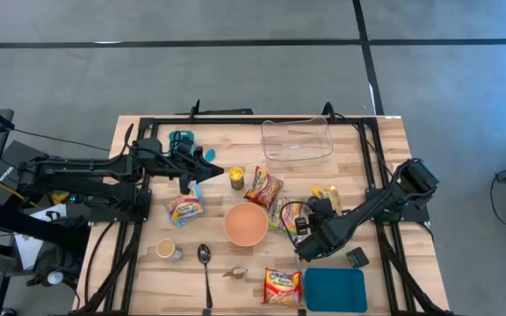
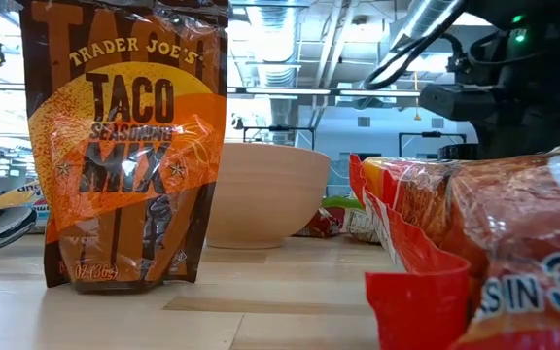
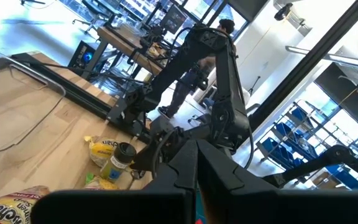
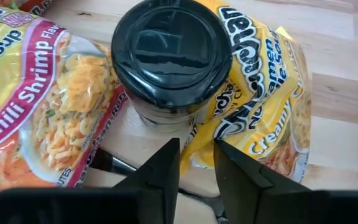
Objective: Pick & Place Food Item
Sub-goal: Put the yellow noodle pack into the transparent bin
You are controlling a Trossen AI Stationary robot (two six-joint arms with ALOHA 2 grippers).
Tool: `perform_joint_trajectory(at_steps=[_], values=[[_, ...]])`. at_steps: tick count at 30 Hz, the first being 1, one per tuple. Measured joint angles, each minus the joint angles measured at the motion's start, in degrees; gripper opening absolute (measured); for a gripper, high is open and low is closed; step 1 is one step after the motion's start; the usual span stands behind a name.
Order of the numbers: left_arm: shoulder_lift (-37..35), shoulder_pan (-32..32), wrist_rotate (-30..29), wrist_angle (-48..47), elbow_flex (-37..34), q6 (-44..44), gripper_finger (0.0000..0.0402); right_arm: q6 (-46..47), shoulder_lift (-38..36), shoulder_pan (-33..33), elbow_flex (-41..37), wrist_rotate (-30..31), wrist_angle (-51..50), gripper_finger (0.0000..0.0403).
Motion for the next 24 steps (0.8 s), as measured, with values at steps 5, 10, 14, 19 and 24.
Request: perform_joint_trajectory(at_steps=[5,10,14,19,24], values=[[0.00,0.01,0.00,0.00,0.00,0.00,0.0002,0.02,0.02,0.02,-0.11,-0.05,-0.17,0.0090],[0.00,0.00,0.00,0.00,0.00,0.00,0.0002,0.02,0.00,0.02,-0.11,-0.46,-0.22,0.0083],[0.00,0.02,-0.01,0.00,0.00,0.00,0.0002,0.00,0.02,0.02,-0.11,-0.49,-0.92,0.0054],[0.00,0.00,0.00,0.00,0.00,0.00,0.0002,-0.02,0.02,0.02,-0.11,-0.55,-0.88,0.0006],[0.00,0.02,-0.02,0.00,0.00,0.00,0.0002,-0.33,0.02,0.20,-0.11,-1.82,-0.90,0.0006]])
